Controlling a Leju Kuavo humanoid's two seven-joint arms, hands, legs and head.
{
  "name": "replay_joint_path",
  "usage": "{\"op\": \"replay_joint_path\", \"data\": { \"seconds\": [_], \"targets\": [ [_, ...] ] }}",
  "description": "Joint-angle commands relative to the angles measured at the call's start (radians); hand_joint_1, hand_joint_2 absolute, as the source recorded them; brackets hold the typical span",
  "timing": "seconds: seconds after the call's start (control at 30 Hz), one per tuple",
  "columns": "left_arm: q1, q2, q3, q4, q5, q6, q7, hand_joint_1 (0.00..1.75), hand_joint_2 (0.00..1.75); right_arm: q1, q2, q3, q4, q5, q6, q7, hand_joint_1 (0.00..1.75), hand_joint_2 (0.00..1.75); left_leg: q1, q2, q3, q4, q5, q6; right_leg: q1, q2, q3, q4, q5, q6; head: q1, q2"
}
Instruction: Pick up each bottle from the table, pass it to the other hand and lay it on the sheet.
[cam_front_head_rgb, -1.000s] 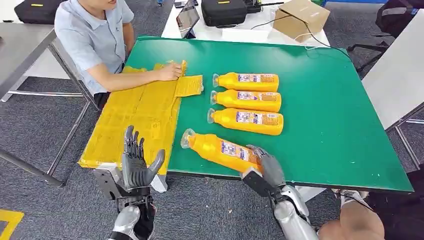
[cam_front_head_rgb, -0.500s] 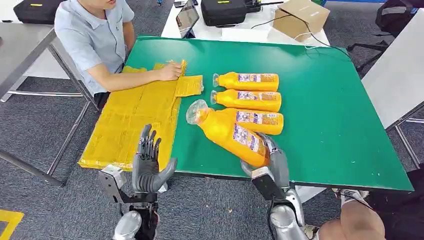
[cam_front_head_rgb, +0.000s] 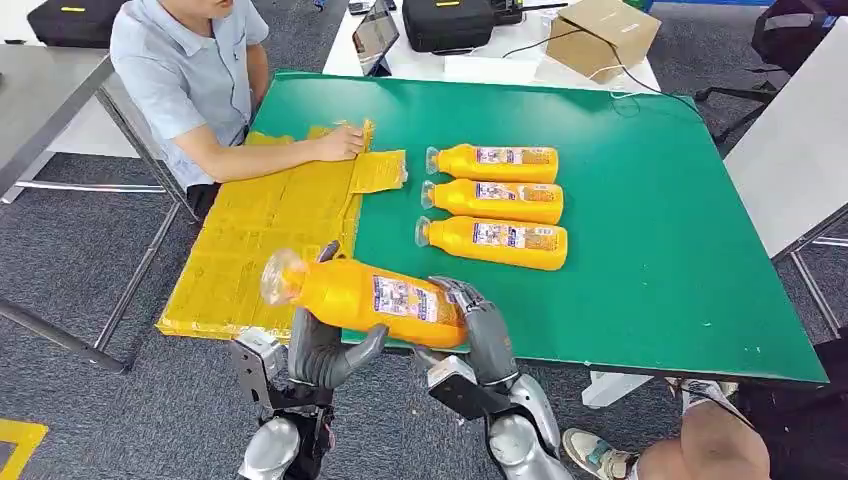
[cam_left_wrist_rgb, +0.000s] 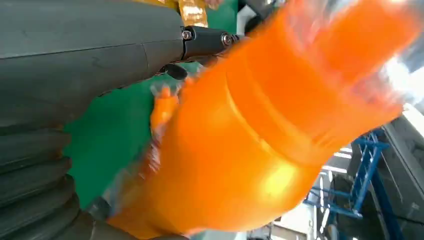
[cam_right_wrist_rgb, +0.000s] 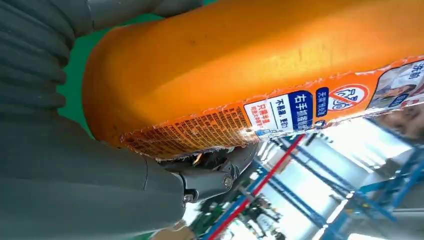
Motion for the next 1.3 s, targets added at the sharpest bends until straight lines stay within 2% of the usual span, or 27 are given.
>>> {"op": "replay_joint_path", "data": {
  "seconds": [0.03,0.2,0.23,0.27,0.3,0.33,0.37,0.4,0.43,0.47,0.53,0.57,0.73,0.93,1.0,1.03,1.1,1.13,1.2,1.23,1.3],
  "targets": [
    [-0.051,0.031,-0.018,0.051,0.107,-0.079,0.030,0.00,1.75,-0.068,-0.008,0.099,0.095,-0.037,0.000,-0.003,1.75,1.75,0.000,0.002,0.005,-0.001,-0.001,-0.001,0.001,0.000,0.005,-0.002,-0.001,-0.002,0.000,0.000],
    [-0.054,0.037,-0.025,0.049,0.198,-0.185,0.038,0.00,1.75,-0.093,-0.002,0.128,0.151,-0.069,0.040,-0.001,1.75,1.75,0.000,0.002,0.003,-0.001,-0.001,-0.001,0.000,0.001,0.003,-0.001,0.000,-0.001,0.000,0.000],
    [-0.053,0.038,-0.025,0.048,0.202,-0.190,0.037,0.00,1.75,-0.096,-0.002,0.132,0.161,-0.071,0.045,0.001,1.55,1.75,0.000,0.003,0.005,-0.002,-0.001,-0.001,0.001,0.001,0.005,-0.002,-0.001,-0.002,0.000,0.000],
    [-0.053,0.037,-0.023,0.044,0.213,-0.203,0.036,0.00,1.75,-0.102,-0.004,0.145,0.184,-0.071,0.065,0.009,1.48,1.75,0.000,0.002,0.004,-0.001,-0.001,-0.001,0.000,0.001,0.004,-0.002,0.000,-0.002,0.000,0.000],
    [-0.052,0.037,-0.023,0.042,0.213,-0.203,0.035,0.00,1.75,-0.103,-0.004,0.147,0.190,-0.072,0.069,0.011,1.48,1.75,0.000,0.002,0.004,-0.002,-0.001,-0.001,0.001,0.001,0.004,-0.002,0.000,-0.002,0.000,0.000],
    [-0.052,0.037,-0.021,0.037,0.213,-0.202,0.033,0.54,1.75,-0.102,-0.004,0.149,0.203,-0.075,0.079,0.015,1.31,1.75,0.000,0.002,0.003,-0.001,0.000,-0.001,0.000,0.001,0.002,-0.001,0.000,-0.001,0.000,0.000],
    [-0.046,0.038,-0.018,0.026,0.216,-0.207,0.024,1.75,1.75,-0.091,-0.013,0.154,0.211,-0.076,0.088,0.018,0.75,1.75,0.001,0.002,0.006,-0.002,-0.001,-0.001,0.001,0.000,0.006,-0.002,-0.001,-0.002,0.000,0.000],
    [-0.044,0.039,-0.017,0.025,0.216,-0.208,0.023,1.75,1.75,-0.087,-0.015,0.154,0.214,-0.076,0.088,0.017,0.75,1.75,0.001,0.001,0.005,-0.001,-0.001,-0.001,0.001,0.000,0.005,-0.002,-0.001,-0.002,0.000,0.000],
    [-0.040,0.040,-0.016,0.017,0.220,-0.213,0.020,1.75,1.75,-0.082,-0.018,0.153,0.218,-0.078,0.088,0.018,0.10,1.75,0.000,0.001,0.003,-0.001,-0.001,-0.001,0.000,0.000,0.003,-0.002,0.000,-0.001,0.000,0.000],
    [-0.029,0.042,-0.009,0.007,0.241,-0.237,0.011,1.75,1.75,-0.076,-0.018,0.148,0.224,-0.089,0.104,0.033,0.00,1.75,0.000,0.001,0.003,-0.001,0.000,-0.001,0.000,0.000,0.003,-0.002,0.000,-0.001,0.000,0.000],
    [-0.020,0.045,-0.006,0.000,0.248,-0.246,0.008,1.75,1.75,-0.069,-0.020,0.146,0.224,-0.090,0.105,0.034,0.00,1.75,0.000,0.001,0.004,-0.001,-0.001,-0.001,0.001,0.000,0.004,-0.002,-0.001,-0.001,0.000,0.000],
    [-0.008,0.044,0.001,-0.008,0.260,-0.264,0.011,1.75,1.75,-0.060,-0.021,0.140,0.219,-0.093,0.111,0.042,0.00,0.00,0.000,0.001,0.006,-0.002,-0.001,-0.001,0.001,-0.001,0.006,-0.003,-0.001,-0.002,0.000,0.000],
    [0.000,0.039,0.015,0.000,0.233,-0.259,0.007,1.75,1.75,-0.044,-0.027,0.135,0.197,-0.067,0.097,0.054,0.00,0.00,0.000,0.000,0.003,-0.001,-0.001,0.000,0.000,-0.001,0.003,-0.002,-0.001,-0.001,0.000,0.000],
    [-0.014,0.037,0.024,0.013,0.145,-0.183,0.011,1.75,1.75,-0.008,-0.046,0.122,0.107,-0.005,0.047,0.061,0.00,0.00,0.000,-0.001,0.003,-0.001,0.000,-0.001,0.000,-0.003,0.003,-0.002,-0.001,-0.001,0.000,0.000],
    [-0.018,0.037,0.046,0.016,0.056,-0.068,0.041,1.75,1.75,0.023,-0.053,0.109,0.060,0.024,-0.001,0.047,0.00,0.00,0.000,-0.001,0.003,-0.001,-0.001,-0.001,0.001,-0.002,0.004,-0.002,-0.001,-0.002,0.000,0.000],
    [-0.021,0.041,0.058,0.013,0.043,-0.055,0.040,1.75,1.75,0.035,-0.060,0.106,0.039,0.026,-0.004,0.047,0.00,0.00,0.000,-0.001,0.003,-0.001,-0.001,-0.001,0.000,-0.002,0.003,-0.001,-0.001,-0.001,0.000,0.000],
    [-0.025,0.051,0.084,0.003,-0.130,0.102,0.059,1.75,1.75,0.073,-0.070,0.089,-0.017,0.058,-0.063,0.032,0.00,0.00,0.000,-0.001,0.004,-0.001,-0.001,-0.001,0.000,-0.003,0.004,-0.002,-0.002,-0.002,0.000,0.000],
    [-0.025,0.053,0.093,-0.004,-0.131,0.101,0.061,1.75,1.75,0.081,-0.075,0.087,-0.030,0.058,-0.061,0.033,0.00,0.00,0.000,-0.001,0.002,-0.001,0.000,-0.001,0.000,-0.002,0.003,-0.001,-0.001,-0.001,0.000,0.000],
    [-0.032,0.066,0.124,-0.013,-0.336,0.225,0.094,1.75,1.75,0.108,-0.093,0.067,-0.075,0.082,-0.091,0.030,0.00,0.00,0.000,-0.001,0.003,-0.001,-0.001,-0.001,0.000,-0.002,0.003,-0.001,-0.001,-0.001,0.000,0.000],
    [-0.034,0.070,0.130,-0.015,-0.336,0.225,0.094,1.75,1.75,0.110,-0.097,0.064,-0.076,0.081,-0.090,0.030,0.00,0.00,0.001,-0.001,0.005,-0.001,-0.002,-0.001,0.001,-0.003,0.006,-0.002,-0.002,-0.002,0.000,0.000],
    [-0.066,0.098,0.149,0.011,-0.532,0.302,0.155,1.75,1.75,0.118,-0.102,0.028,-0.092,0.058,-0.077,0.033,0.00,0.00,0.000,-0.001,0.003,-0.001,-0.001,-0.001,0.000,-0.003,0.003,-0.001,-0.001,-0.001,0.000,0.000]
  ]
}}
